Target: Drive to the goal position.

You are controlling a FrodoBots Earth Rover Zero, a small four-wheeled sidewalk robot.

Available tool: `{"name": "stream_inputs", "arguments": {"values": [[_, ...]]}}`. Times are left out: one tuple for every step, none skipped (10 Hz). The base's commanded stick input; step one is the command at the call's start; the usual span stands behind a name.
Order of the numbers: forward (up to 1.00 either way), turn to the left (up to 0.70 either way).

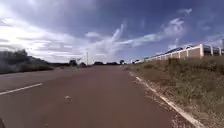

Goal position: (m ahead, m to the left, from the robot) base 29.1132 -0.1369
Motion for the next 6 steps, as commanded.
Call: {"name": "stream_inputs", "arguments": {"values": [[1.00,0.00],[1.00,0.00],[1.00,0.00],[1.00,0.00],[1.00,0.00],[1.00,0.00]]}}
